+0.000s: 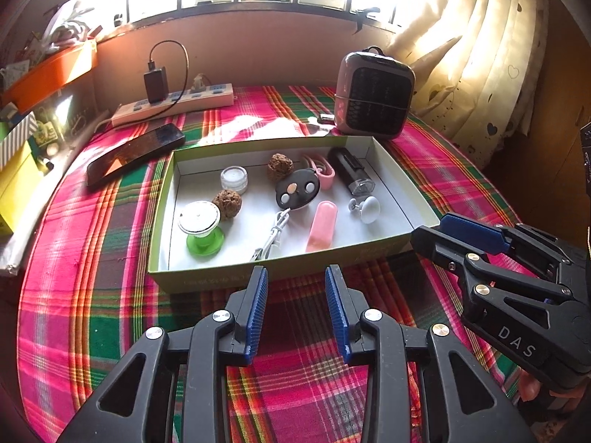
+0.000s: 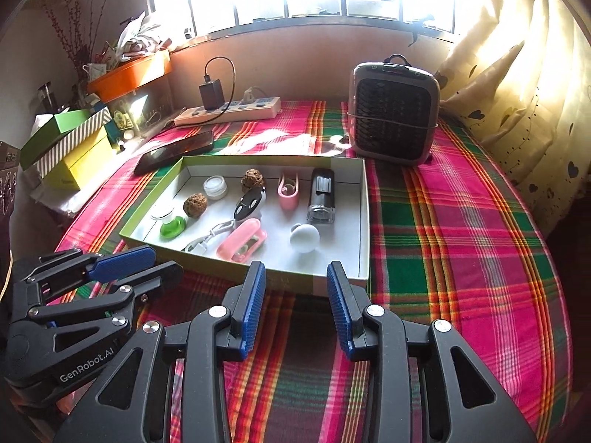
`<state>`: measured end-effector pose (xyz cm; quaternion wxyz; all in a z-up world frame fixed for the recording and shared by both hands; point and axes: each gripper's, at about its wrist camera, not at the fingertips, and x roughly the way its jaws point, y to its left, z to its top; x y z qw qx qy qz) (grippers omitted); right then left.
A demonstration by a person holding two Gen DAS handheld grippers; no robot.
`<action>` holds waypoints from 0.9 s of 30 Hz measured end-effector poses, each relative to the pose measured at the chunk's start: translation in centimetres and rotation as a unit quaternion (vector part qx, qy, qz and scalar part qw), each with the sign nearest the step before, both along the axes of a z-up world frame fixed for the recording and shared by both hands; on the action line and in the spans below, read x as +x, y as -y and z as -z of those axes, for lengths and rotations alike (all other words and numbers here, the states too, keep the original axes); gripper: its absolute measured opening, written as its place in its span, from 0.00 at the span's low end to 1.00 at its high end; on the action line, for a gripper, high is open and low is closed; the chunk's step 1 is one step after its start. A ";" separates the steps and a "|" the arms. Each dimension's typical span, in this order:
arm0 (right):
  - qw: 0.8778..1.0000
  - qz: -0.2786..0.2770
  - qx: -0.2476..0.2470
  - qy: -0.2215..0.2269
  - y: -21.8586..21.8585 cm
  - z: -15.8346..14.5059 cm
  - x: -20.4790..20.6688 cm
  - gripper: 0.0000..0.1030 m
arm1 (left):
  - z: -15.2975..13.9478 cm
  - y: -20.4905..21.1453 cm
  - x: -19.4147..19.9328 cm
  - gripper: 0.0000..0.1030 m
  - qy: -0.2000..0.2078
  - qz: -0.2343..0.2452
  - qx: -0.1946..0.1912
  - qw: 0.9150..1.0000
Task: Organize objects
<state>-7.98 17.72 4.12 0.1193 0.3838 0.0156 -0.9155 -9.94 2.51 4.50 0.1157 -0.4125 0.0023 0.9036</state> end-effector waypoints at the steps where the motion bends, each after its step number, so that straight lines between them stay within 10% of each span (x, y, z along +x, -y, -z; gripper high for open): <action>1: 1.000 0.000 0.000 0.003 0.1 0.2 0.3 0.35 | 0.2 0.1 0.3 0.30 0.001 -0.003 -0.002 1.000; 27: 0.998 0.013 0.037 0.048 0.1 4.4 3.0 0.50 | 3.9 0.4 3.6 0.40 0.018 -0.041 -0.033 0.998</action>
